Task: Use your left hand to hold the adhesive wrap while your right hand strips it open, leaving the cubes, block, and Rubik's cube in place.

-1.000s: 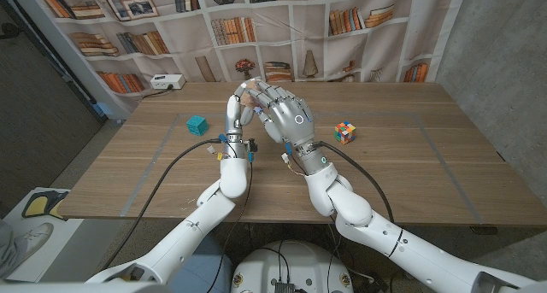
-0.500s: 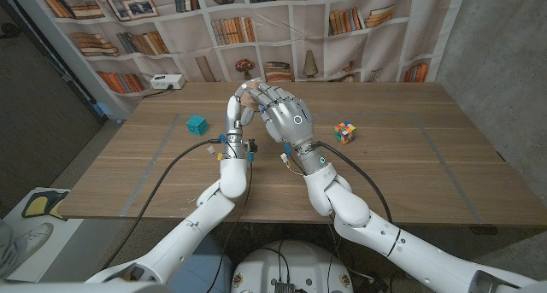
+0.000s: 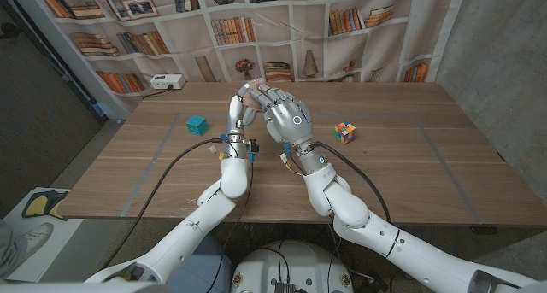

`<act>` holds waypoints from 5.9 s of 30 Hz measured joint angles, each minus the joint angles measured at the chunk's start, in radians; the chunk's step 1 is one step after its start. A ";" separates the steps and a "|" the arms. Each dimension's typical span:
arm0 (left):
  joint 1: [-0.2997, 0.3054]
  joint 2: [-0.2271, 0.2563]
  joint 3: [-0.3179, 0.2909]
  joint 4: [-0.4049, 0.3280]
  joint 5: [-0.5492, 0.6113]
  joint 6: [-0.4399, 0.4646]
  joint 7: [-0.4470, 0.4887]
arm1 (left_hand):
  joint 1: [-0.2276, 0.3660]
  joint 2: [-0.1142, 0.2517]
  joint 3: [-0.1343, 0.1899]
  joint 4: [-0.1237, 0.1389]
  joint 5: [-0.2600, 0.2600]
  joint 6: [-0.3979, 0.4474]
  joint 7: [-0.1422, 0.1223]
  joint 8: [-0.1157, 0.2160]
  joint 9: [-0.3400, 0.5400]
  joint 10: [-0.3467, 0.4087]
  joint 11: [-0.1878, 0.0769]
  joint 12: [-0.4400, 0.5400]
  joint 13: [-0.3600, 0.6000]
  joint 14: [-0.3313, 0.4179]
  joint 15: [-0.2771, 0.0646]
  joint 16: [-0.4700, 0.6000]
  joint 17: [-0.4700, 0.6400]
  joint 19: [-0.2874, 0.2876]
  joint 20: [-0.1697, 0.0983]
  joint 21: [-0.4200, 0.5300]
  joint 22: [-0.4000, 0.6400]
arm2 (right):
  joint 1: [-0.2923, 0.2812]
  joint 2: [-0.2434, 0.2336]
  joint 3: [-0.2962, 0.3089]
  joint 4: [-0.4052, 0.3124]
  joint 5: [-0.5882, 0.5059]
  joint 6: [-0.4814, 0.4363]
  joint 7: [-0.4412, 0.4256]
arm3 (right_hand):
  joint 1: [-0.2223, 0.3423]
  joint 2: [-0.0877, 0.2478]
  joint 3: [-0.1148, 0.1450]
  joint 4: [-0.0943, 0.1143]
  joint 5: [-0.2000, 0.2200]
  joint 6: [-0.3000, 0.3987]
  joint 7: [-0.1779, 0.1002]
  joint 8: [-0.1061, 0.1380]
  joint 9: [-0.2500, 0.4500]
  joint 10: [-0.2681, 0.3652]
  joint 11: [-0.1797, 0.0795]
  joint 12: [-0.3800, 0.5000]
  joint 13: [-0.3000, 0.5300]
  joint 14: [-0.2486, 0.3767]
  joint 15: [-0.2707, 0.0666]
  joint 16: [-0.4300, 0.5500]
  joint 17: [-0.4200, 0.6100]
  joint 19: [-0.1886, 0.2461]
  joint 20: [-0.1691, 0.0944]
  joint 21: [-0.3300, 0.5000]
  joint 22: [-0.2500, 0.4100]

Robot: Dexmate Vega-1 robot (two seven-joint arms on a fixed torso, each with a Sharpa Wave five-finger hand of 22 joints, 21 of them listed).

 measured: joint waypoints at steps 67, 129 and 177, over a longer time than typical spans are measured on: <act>0.014 0.007 -0.003 -0.010 0.004 -0.011 0.002 | 0.000 0.000 -0.004 0.004 0.007 0.009 0.002 -0.017 0.000 0.005 0.005 -0.008 0.005 0.005 -0.002 -0.004 -0.004 0.000 0.000 0.000 0.000 | 0.007 -0.001 0.038 0.093 0.181 0.243 -0.295 | 0.087 -0.050 0.017 -0.051 -0.044 0.264 0.093 -0.004 0.039 0.422 0.006 0.235 0.164 0.477 -0.062 -0.025 0.203 0.150 -0.018 0.565 0.099; 0.070 -0.104 -0.128 0.016 0.022 -0.132 0.184 | -0.053 -0.011 -0.053 0.061 0.045 -0.120 -0.005 -0.093 0.012 -0.125 0.011 -0.066 -0.007 0.000 0.002 -0.031 -0.007 -0.002 -0.009 -0.005 0.000 | -0.060 0.013 0.150 0.098 0.352 0.263 -0.291 | 0.101 -0.065 0.021 -0.055 -0.044 0.254 0.082 -0.009 0.039 0.441 0.007 0.247 0.167 0.516 -0.076 -0.074 0.239 0.118 -0.014 0.671 0.066; 0.145 -0.076 -0.202 -0.074 0.029 -0.117 0.171 | -0.099 -0.038 -0.093 0.079 0.054 -0.134 -0.002 -0.114 0.012 -0.116 0.013 -0.058 -0.012 0.004 -0.002 -0.031 -0.007 -0.002 -0.009 -0.009 0.000 | -0.173 -0.080 0.312 0.006 0.525 0.278 -0.261 | 0.106 -0.070 0.029 -0.055 -0.044 0.239 0.103 -0.009 0.035 0.448 0.014 0.250 0.201 0.538 -0.080 -0.110 0.260 0.085 -0.010 0.752 0.014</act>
